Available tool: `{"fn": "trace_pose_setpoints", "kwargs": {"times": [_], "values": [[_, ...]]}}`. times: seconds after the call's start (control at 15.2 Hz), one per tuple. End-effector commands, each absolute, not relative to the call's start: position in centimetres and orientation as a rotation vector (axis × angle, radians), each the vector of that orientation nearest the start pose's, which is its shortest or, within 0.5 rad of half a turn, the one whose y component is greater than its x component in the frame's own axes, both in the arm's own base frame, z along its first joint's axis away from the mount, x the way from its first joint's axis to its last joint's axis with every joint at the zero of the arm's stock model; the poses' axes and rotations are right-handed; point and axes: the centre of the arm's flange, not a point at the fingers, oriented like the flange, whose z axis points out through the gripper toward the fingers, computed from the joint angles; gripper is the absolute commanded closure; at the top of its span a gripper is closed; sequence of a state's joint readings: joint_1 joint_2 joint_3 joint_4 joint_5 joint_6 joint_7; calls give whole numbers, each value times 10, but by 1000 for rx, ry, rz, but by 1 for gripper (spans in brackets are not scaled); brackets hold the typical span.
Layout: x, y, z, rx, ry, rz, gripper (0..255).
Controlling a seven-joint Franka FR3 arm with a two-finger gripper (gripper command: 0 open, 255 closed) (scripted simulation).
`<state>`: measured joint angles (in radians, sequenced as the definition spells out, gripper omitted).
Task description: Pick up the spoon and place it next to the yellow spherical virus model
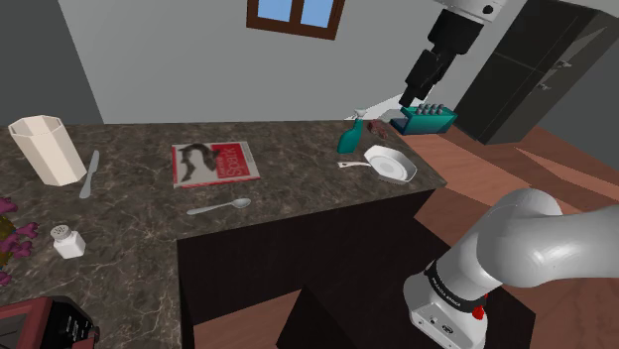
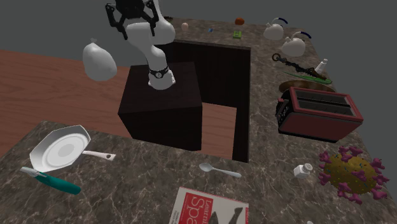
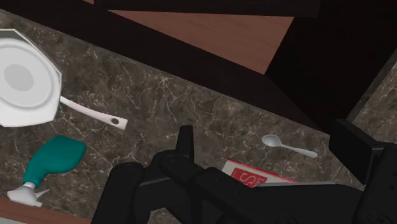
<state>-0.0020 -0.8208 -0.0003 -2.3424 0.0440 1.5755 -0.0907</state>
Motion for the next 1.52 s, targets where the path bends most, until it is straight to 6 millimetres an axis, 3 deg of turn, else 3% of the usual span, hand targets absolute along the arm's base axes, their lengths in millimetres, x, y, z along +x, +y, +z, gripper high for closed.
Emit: {"fn": "trace_pose_setpoints", "kwargs": {"times": [0.0, 0.73, 1.45], "values": [[298, 4, 608, -3096, -139, -87, 0], [387, 24, 497, -3022, -454, -117, 0], [471, 66, 389, -2917, -757, -145, 0]]}}
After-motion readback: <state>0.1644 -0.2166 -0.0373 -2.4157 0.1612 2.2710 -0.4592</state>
